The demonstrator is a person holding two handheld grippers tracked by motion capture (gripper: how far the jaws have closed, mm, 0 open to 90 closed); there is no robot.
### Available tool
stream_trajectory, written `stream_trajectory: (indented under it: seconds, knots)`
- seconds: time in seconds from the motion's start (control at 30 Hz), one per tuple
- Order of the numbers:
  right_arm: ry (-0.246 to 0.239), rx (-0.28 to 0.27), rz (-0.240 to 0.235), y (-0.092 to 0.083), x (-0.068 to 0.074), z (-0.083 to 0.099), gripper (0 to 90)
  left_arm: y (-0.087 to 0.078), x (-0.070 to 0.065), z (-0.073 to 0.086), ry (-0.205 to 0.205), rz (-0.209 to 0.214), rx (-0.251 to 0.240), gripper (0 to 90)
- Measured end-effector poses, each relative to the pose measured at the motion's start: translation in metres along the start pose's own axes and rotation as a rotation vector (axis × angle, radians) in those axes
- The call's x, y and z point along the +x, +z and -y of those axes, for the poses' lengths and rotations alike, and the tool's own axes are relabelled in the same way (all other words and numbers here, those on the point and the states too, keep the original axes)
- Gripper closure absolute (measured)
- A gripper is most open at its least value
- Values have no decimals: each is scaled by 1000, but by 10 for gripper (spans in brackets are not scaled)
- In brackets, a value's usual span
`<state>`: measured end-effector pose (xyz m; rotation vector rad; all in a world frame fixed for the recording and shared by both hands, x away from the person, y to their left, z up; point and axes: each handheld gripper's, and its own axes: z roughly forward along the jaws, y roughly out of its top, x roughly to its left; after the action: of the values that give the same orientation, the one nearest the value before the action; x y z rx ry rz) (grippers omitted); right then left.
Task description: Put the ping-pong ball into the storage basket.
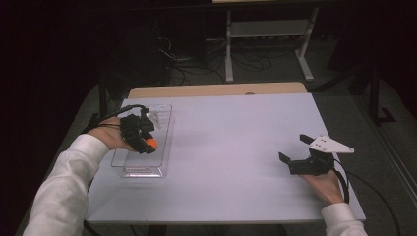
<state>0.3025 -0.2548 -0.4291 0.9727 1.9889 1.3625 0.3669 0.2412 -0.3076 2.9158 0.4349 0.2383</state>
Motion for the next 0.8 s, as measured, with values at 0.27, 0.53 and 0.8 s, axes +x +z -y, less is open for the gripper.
stream_trajectory:
  seconds: [0.27, 0.53, 0.8]
  knots:
    - [3, 0, 2, -1, 0, 0, 0, 11, 0, 0, 1, 19, 7, 508]
    - [0, 1, 2, 0, 0, 1, 0, 20, 1, 3, -11, 28, 8, 508]
    - [-7, 4, 3, 0, 0, 1, 0, 27, 2, 4, -11, 35, 15, 507]
